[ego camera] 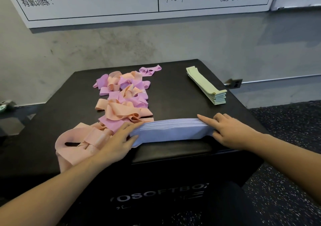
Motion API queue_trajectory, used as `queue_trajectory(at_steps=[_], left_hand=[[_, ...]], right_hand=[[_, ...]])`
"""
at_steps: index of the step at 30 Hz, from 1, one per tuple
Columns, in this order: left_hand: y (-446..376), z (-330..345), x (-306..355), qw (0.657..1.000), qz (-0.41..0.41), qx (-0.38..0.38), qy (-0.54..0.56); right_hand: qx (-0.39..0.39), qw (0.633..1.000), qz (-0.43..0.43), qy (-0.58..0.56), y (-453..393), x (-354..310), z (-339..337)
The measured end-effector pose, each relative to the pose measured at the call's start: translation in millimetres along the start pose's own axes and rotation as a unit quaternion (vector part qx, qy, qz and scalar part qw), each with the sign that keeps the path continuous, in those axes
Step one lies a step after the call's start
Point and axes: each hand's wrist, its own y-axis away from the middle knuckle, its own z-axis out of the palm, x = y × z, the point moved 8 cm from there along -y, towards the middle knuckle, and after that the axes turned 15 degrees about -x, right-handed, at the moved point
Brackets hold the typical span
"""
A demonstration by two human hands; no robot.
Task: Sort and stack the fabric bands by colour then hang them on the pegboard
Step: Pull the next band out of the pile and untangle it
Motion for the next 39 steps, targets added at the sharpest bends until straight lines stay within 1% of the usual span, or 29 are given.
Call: queue_trajectory(at_steps=[4,7,11,13,17,21,23,26,28,32,33,36,39], left_hand=[[-2.5,-20.4,0.4,0.992,-0.017,0.050,0.117],[-18.1,-42.5,11.2,0.974,-0.001,0.081,0.210],[-61.1,-74.2,26.2,0.950,-0.008,0.100,0.296],[-86.7,-87.7,31.6,0.942,-0.007,0.112,0.316],[-140.0,-105.7,46.3,0.948,-0.009,0.122,0.295],[-196.8,-111.8,64.9,0.963,-0.001,0.119,0.240],[-218.5,-110.8,72.1,0.972,-0.008,0.115,0.204],[-264.9,-107.8,76.5,0.984,-0.026,0.108,0.141],[-295.0,-107.2,80.0,0.988,-0.028,0.105,0.106],[-352.6,-107.6,75.7,0.989,-0.037,0.113,0.092],[-364.3,-106.3,73.9,0.989,-0.040,0.114,0.087],[-399.4,-96.0,62.7,0.990,-0.043,0.099,0.092],[-427.5,-77.2,49.2,0.990,-0.037,0.079,0.110]], right_hand=[[0.008,0.991,-0.006,-0.135,6.6,14.9,-4.5],[0.022,0.964,-0.018,-0.264,14.9,22.7,-8.4],[0.042,0.927,-0.015,-0.371,18.5,25.5,-11.9],[0.044,0.906,-0.007,-0.422,16.8,24.6,-12.6],[0.068,0.867,0.013,-0.494,5.1,21.7,-14.0],[0.049,0.843,0.039,-0.533,-15.3,18.1,-2.7],[0.032,0.844,0.041,-0.534,-25.6,12.4,-0.6],[0.027,0.841,0.054,-0.538,-48.3,18.0,-6.6],[0.033,0.832,0.064,-0.551,-63.8,25.8,-10.4],[0.053,0.805,0.074,-0.586,-98.3,45.7,-14.8],[0.054,0.805,0.079,-0.585,-106.5,50.5,-15.6],[0.063,0.829,0.110,-0.544,-128.0,64.9,-17.4],[0.082,0.841,0.119,-0.521,-138.8,70.2,-14.0]])
